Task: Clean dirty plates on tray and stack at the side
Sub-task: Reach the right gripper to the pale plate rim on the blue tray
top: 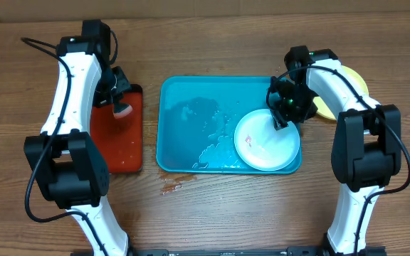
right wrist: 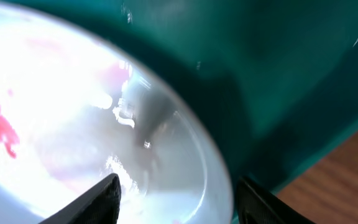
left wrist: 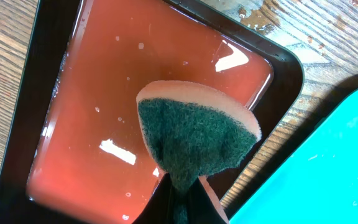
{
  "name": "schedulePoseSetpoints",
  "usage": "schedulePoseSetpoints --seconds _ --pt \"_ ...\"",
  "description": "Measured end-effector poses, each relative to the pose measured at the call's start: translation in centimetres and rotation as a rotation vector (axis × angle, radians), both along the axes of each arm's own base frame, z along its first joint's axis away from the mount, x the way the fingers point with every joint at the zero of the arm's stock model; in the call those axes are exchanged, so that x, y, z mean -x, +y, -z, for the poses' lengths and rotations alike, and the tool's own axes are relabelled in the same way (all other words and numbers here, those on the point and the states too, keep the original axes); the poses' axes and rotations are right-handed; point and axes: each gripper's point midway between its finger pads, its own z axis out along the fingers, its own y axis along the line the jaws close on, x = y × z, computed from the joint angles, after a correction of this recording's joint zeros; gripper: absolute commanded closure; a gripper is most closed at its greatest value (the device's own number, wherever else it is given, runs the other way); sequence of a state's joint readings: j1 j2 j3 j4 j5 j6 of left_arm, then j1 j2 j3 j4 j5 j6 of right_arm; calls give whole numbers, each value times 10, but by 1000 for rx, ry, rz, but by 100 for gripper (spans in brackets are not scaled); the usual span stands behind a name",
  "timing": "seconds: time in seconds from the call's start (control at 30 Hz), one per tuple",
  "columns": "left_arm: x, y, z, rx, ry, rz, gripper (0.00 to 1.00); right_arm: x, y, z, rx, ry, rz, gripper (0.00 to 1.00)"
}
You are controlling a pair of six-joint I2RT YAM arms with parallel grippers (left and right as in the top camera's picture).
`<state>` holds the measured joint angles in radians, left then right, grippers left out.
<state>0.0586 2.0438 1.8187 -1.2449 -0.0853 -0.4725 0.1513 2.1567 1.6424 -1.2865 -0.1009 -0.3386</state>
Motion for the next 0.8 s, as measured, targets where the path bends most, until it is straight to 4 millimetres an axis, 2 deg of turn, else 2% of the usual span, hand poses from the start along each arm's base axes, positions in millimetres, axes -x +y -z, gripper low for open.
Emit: schedulePoseSetpoints --seconds 0.2,0.4,0.5,0.57,0.6,0.73,0.8 --pt "0 0 0 0 0 0 96 18 1 -4 7 86 85 48" --pt "0 0 0 0 0 0 96 29 1 8 16 117 137 47" --pt "0 0 0 0 0 0 96 39 0 15 30 151 166 43" --pt "0 0 0 0 0 0 96 45 0 17 33 172 192 43" --pt "0 0 0 0 0 0 96 46 0 17 36 177 205 46" --pt "-3 -8 0 30 -11 29 96 44 2 18 44 176 266 81" --pt "-7 -17 0 64 -24 74 96 41 4 19 39 169 302 85"
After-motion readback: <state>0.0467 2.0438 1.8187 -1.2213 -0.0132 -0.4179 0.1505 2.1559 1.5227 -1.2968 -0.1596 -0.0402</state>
